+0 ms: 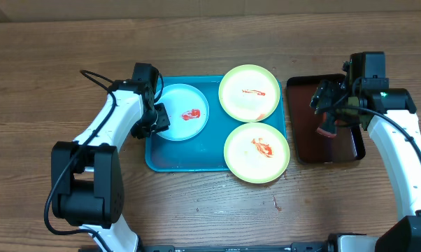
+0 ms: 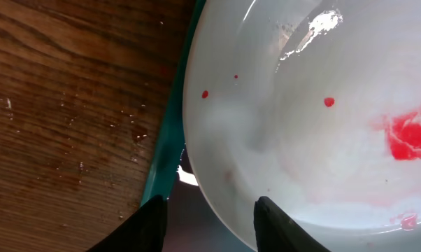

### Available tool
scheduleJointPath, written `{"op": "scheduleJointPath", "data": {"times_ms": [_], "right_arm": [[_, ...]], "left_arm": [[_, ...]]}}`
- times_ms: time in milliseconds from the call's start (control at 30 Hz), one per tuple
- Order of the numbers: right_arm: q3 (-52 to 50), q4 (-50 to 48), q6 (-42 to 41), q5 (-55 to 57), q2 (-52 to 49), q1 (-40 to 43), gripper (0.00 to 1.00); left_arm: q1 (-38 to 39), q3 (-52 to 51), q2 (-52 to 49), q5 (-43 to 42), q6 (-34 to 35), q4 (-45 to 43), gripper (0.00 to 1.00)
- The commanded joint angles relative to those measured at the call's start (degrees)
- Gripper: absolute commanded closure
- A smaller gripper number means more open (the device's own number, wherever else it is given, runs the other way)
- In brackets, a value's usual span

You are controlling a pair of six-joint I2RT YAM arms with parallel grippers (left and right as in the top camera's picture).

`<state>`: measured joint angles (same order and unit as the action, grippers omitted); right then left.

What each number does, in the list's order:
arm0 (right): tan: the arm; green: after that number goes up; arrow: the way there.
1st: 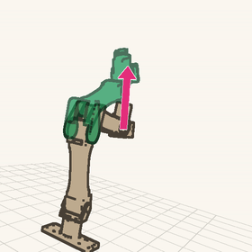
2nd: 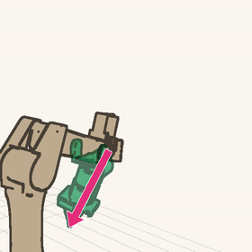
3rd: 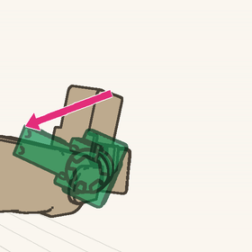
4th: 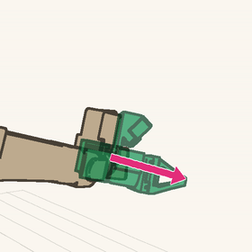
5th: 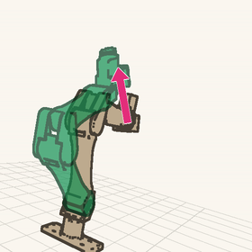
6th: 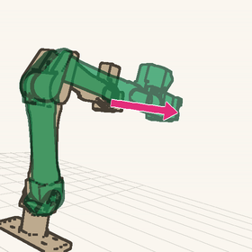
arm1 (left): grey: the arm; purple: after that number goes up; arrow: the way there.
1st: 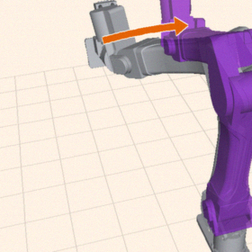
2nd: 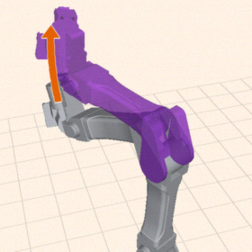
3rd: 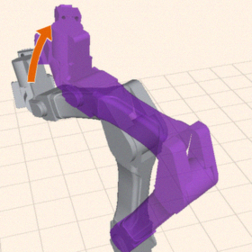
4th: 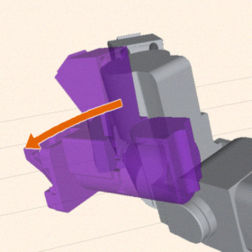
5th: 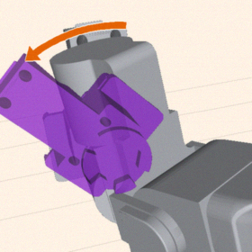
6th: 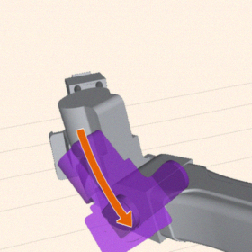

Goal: Clean dirty plates on tray and stack at the side

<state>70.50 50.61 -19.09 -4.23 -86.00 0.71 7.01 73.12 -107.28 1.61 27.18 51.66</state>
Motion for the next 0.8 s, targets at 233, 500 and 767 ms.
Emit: {"op": "scheduleJointPath", "data": {"times_ms": [233, 500, 767], "right_arm": [[1.09, 0.87, -0.2, 0.79, 0.35, 0.02, 0.26], [1.09, 1.53, -0.2, 0.79, 0.35, 0.02, 0.26], [1.09, 1.84, -0.2, 0.81, 0.35, 0.02, 0.26]], "left_arm": [[0.9, -0.81, -1.46, 1.09, 3.28, -2.67, 0.63], [0.92, -1.14, -3.17, 0.28, 3.23, -3.02, 0.64], [0.92, -1.14, -7.43, 0.11, 3.21, -3.8, 0.75]]}}
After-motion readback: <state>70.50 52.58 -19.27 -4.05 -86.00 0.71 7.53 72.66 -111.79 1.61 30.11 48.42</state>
